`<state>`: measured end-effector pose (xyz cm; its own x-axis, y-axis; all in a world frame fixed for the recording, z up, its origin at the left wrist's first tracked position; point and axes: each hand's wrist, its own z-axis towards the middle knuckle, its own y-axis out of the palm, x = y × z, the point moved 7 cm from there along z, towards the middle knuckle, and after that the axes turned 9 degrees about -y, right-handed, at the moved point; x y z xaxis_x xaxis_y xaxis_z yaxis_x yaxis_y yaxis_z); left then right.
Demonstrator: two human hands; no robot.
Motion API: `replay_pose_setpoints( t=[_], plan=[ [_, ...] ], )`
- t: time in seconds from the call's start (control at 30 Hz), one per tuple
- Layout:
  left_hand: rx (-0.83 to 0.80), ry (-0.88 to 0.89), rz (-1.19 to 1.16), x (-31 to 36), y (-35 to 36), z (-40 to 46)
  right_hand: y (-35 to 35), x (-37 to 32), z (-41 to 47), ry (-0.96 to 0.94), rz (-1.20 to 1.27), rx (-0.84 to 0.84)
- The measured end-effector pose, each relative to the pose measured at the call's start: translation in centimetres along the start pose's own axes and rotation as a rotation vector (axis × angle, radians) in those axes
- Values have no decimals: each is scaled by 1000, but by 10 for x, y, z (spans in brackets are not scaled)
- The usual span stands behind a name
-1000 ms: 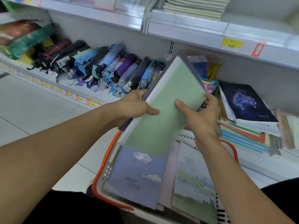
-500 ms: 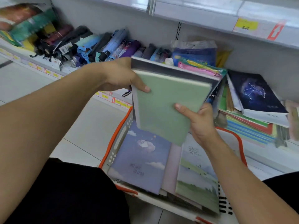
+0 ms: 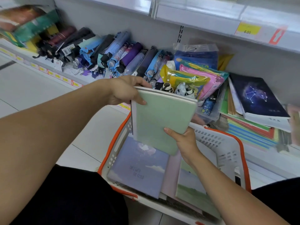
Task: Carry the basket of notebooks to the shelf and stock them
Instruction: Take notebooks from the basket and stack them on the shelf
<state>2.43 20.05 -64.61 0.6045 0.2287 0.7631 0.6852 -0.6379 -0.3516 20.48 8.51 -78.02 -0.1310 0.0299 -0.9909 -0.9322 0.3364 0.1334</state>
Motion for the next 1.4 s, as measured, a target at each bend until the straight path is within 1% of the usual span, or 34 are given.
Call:
replay_pose_setpoints(
  t=[0.07, 0.1, 0.13, 0.2, 0.23, 0.3, 0.37, 0.47, 0.53, 0.57, 0.63, 0.67, 0.7, 0.77, 0.83, 0.9, 0.97, 1.03, 1.1, 1.17, 1.27, 1.33, 1.4],
  plan=[
    [35, 63, -229, 12, -2, -2, -2, -12, 1, 6, 82, 36],
    [38, 107, -306, 18, -3, -4, -1, -22, 2, 0, 133, 48],
    [40, 153, -320, 25, -3, -8, 3, -36, 4, -14, 192, 50],
    [88, 232, -226, 40, -4, -20, 14, -76, 11, -81, 296, 23],
    [146, 272, -201, 46, -8, -25, 20, -99, 16, -129, 325, 12],
    [257, 356, -228, 57, -21, -36, 27, -147, 25, -223, 343, 19],
    [366, 447, -252, 70, -31, -49, 27, -190, 35, -302, 325, 32],
    [511, 534, -357, 85, -37, -61, 29, -238, 51, -409, 161, 44],
    [571, 557, -446, 97, -39, -66, 28, -266, 61, -424, 46, 12],
    [569, 556, -510, 104, -40, -68, 26, -280, 64, -438, -48, -15],
    [501, 544, -650, 116, -41, -68, 20, -302, 64, -459, -285, -75],
    [465, 533, -700, 122, -42, -68, 17, -306, 63, -429, -350, -124],
    [445, 519, -729, 129, -44, -69, 14, -305, 61, -370, -353, -177],
    [439, 517, -714, 142, -49, -73, 11, -298, 54, -255, -238, -234],
    [415, 518, -666, 157, -53, -76, 7, -300, 50, -225, -106, -214],
    [281, 507, -689, 170, -50, -77, 2, -313, 55, -206, 21, -154],
    [132, 517, -745, 179, -47, -77, -5, -326, 71, -103, 154, -70],
    [154, 516, -779, 177, -52, -73, -9, -343, 99, -2, 292, -28],
    [198, 485, -820, 167, -57, -65, -12, -365, 136, -4, 325, 7],
    [200, 436, -846, 157, -58, -56, -13, -382, 174, -42, 259, 30],
    [213, 383, -796, 147, -57, -47, -12, -394, 212, -50, 65, 47],
    [222, 355, -773, 141, -57, -42, -13, -397, 227, -40, -119, 63],
    [236, 333, -765, 136, -58, -40, -18, -399, 235, -33, -371, 50]
  ],
)
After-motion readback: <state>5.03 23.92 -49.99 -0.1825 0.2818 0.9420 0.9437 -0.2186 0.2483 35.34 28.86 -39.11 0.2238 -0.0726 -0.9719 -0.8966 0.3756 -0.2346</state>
